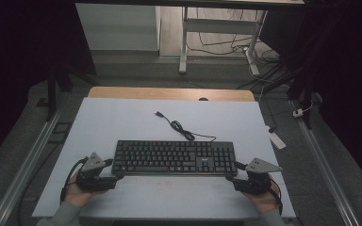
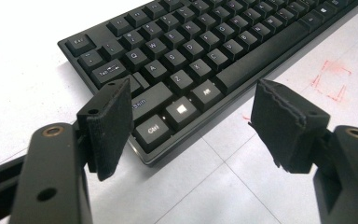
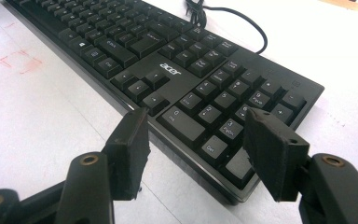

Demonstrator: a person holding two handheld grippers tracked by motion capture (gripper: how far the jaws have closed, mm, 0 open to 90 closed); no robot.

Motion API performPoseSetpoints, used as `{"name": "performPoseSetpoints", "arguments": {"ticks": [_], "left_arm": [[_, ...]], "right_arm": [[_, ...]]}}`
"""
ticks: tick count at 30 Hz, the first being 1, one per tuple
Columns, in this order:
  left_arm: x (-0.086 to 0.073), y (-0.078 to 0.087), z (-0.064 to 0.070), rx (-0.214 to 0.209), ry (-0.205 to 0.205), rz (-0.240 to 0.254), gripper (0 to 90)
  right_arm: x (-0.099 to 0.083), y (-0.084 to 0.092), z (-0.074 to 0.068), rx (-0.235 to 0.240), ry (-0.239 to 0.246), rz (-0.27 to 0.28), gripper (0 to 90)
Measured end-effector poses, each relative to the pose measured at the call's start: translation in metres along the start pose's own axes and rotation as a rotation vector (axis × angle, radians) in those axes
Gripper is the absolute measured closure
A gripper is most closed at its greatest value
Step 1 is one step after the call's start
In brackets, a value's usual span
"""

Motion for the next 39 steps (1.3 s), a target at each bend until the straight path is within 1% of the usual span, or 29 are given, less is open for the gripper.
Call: {"name": "performPoseSetpoints", "arguments": {"ticks": [8,11,18,33,35,39], "left_arm": [[0.0009,0.0,0.0,0.0,-0.001,0.004,29.5],[0.0007,0.0,-0.0003,0.001,0.0,0.004,29.5],[0.0009,0.0002,-0.0002,0.002,-0.003,0.005,29.4],[0.0013,0.0003,-0.0006,0.005,-0.002,0.008,29.4],[0.0015,0.0002,-0.0005,0.005,-0.003,0.008,29.4],[0.0024,-0.0001,-0.0013,0.009,0.009,0.012,29.5]], "right_arm": [[0.0003,0.0004,-0.0003,-0.001,-0.004,0.012,40.8],[0.0,0.0002,-0.0003,-0.003,0.0,0.005,40.8],[0.0003,0.0005,-0.0003,-0.002,-0.003,0.011,40.8],[0.0003,0.0003,-0.0006,-0.005,0.001,0.003,40.8],[0.0007,0.0004,-0.0006,-0.012,0.003,0.002,40.8],[0.0024,-0.0001,-0.002,-0.001,0.004,0.01,40.8]]}}
Point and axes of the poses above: each handheld gripper's, and its own axes: y roughly backward along the jaws, x roughly out of its top, z roughly to its right, the point moved 7 cm from there along -y, roughly forward along the jaws, and after that the axes turned 2 degrees about -y, right-handed, at the moved point
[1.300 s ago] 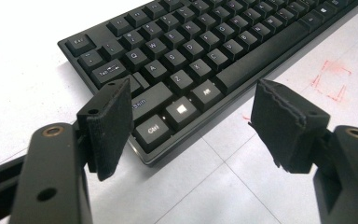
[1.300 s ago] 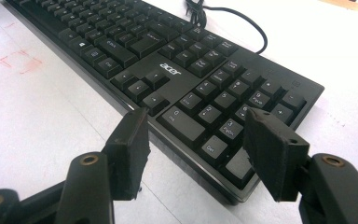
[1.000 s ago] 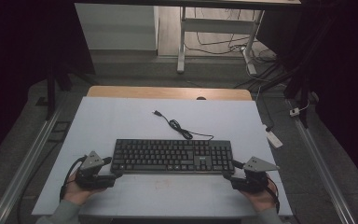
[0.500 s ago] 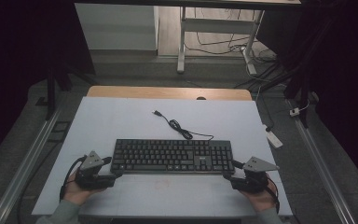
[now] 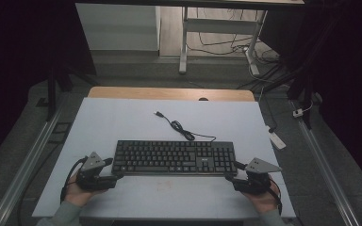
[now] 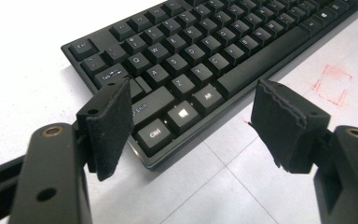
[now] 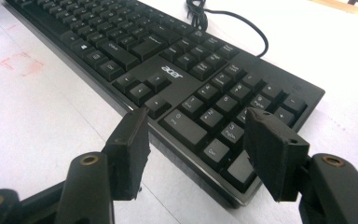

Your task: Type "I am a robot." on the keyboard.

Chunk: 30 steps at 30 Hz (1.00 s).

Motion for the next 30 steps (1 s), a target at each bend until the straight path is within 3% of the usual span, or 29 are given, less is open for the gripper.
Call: {"name": "performPoseSetpoints", "arguments": {"ticks": [12,20,28,30], "left_arm": [[0.01,0.0,-0.005,-0.004,0.074,0.024,32.1],[0.013,0.001,-0.006,-0.029,0.088,0.036,35.4],[0.014,-0.001,-0.002,-0.054,0.075,0.028,38.0],[0.014,-0.002,-0.001,-0.059,0.072,0.028,39.0]], "right_arm": [[0.013,-0.008,-0.007,0.029,-0.018,0.034,42.6],[0.021,-0.016,-0.019,0.053,-0.011,0.04,48.1],[0.033,-0.027,-0.028,0.088,-0.007,0.043,63.4],[0.038,-0.029,-0.031,0.097,0.001,0.043,75.8]]}}
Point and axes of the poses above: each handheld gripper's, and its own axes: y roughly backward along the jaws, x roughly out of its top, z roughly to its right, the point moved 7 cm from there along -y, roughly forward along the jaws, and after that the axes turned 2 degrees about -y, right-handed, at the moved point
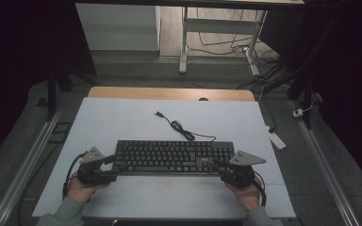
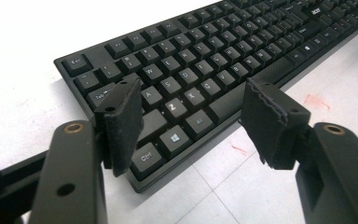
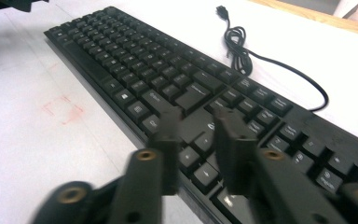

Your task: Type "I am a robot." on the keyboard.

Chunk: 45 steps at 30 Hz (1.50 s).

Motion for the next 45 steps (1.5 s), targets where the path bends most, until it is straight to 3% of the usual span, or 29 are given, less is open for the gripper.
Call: {"name": "performPoseSetpoints", "arguments": {"ticks": [5,15,29,45], "left_arm": [[0.001,0.001,0.0,-0.005,0.001,0.002,39.8],[0.003,0.003,-0.004,0.02,-0.005,0.004,40.4],[0.004,0.001,-0.004,0.051,-0.031,-0.003,33.5],[0.009,-0.005,-0.002,0.048,-0.032,-0.017,51.7]], "right_arm": [[0.009,-0.007,-0.006,0.022,0.01,0.011,89.0],[0.026,-0.026,-0.016,0.057,0.025,0.004,89.5],[0.048,-0.064,-0.031,0.097,0.059,-0.013,89.4],[0.063,-0.1,-0.046,0.16,0.093,-0.019,89.4]]}}
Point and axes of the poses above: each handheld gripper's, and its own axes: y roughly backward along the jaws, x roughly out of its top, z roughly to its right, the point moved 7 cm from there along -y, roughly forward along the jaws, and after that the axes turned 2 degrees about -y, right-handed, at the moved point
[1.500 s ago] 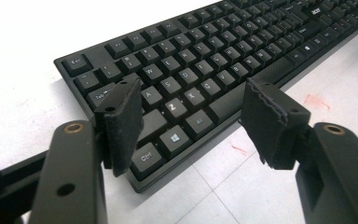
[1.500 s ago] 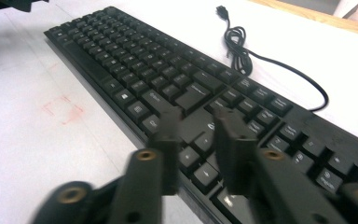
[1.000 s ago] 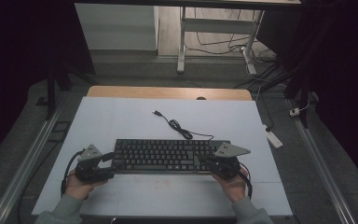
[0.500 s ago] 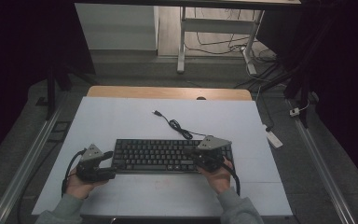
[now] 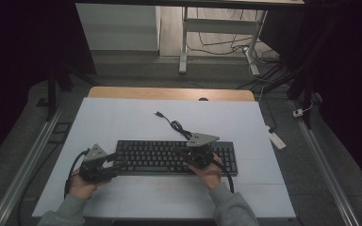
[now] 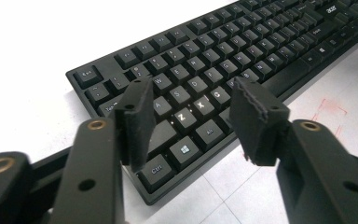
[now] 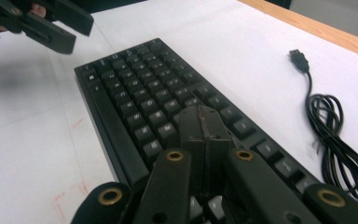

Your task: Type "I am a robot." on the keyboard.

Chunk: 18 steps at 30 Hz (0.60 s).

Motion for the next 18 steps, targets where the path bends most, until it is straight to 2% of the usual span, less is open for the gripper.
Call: {"name": "performPoseSetpoints", "arguments": {"ticks": [4,6,14,18], "left_arm": [[0.002,-0.007,-0.004,0.003,0.006,-0.023,62.4],[0.003,-0.01,-0.007,0.005,0.006,-0.036,64.7],[0.001,-0.019,-0.011,0.011,0.003,-0.074,88.0],[0.0,-0.021,-0.012,0.01,-0.005,-0.086,88.9]], "right_arm": [[0.007,-0.01,-0.002,0.015,0.004,0.0,89.4],[0.007,-0.012,-0.002,0.017,0.007,-0.005,89.4],[0.006,-0.023,0.0,0.025,0.009,-0.021,89.3],[0.007,-0.027,0.002,0.025,0.01,-0.023,89.3]]}}
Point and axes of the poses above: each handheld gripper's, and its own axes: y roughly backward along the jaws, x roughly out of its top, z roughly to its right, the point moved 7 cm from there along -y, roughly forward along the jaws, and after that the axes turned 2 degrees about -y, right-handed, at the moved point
